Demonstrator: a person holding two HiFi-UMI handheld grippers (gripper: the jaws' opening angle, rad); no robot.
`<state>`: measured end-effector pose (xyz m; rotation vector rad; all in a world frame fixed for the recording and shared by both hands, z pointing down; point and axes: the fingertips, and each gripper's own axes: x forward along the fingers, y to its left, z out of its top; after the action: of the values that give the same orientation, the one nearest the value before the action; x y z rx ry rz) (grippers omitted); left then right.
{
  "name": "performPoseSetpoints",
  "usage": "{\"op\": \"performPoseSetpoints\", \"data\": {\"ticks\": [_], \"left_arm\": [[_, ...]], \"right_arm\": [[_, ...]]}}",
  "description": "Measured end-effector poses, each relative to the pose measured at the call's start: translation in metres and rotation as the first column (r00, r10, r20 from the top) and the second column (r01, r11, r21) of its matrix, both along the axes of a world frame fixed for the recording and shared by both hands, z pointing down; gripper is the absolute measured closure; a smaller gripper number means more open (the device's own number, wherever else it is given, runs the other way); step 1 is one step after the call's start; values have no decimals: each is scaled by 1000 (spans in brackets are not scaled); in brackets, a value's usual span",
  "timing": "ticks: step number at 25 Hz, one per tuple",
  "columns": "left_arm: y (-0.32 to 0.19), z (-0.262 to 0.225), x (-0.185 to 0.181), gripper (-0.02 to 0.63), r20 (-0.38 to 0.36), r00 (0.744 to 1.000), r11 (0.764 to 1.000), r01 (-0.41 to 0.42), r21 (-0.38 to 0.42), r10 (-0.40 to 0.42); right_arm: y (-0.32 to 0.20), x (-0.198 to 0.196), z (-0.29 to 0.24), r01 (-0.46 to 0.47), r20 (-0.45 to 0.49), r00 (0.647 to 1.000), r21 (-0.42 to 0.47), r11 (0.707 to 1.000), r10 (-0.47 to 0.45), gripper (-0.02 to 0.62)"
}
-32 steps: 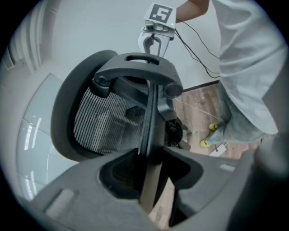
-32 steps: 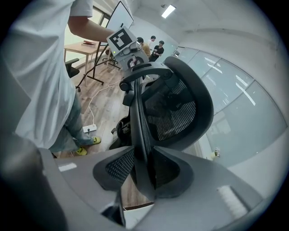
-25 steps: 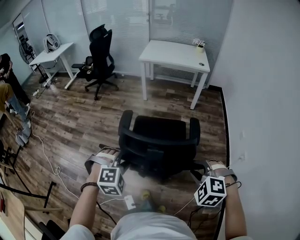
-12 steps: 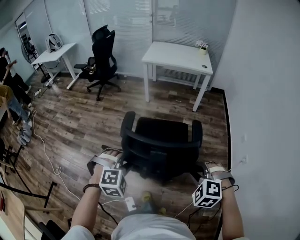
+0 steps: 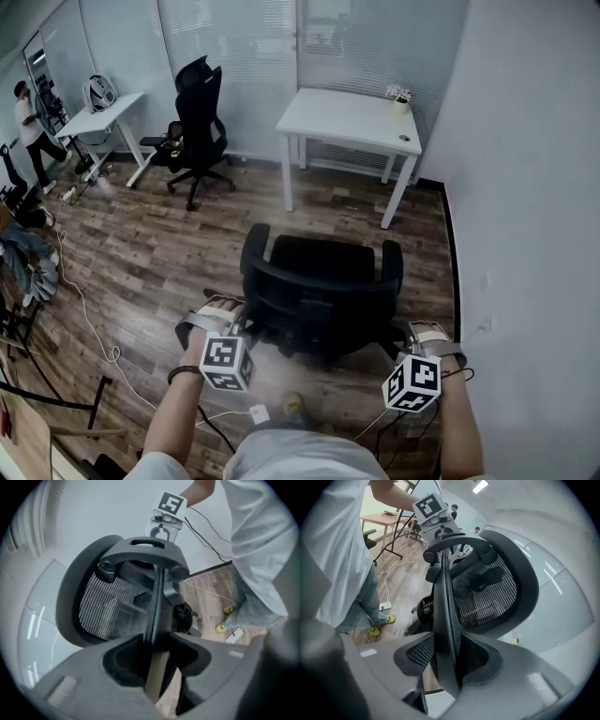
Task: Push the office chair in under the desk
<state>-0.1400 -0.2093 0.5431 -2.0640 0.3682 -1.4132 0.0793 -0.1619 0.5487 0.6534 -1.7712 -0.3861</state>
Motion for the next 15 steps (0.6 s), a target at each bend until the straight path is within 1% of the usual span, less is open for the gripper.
{"op": "performPoseSetpoints", "data": {"ticks": [8, 15], "left_arm": [[-63, -1, 3, 434, -23, 999, 999, -30, 32, 31], [-123, -1, 11, 430, -31, 998, 998, -52, 39, 53]], "right_arm": [[-60, 2, -1, -42, 20, 999, 31, 999, 42, 422], [-114, 7, -1, -74, 31, 997, 21, 997, 73, 417]]}}
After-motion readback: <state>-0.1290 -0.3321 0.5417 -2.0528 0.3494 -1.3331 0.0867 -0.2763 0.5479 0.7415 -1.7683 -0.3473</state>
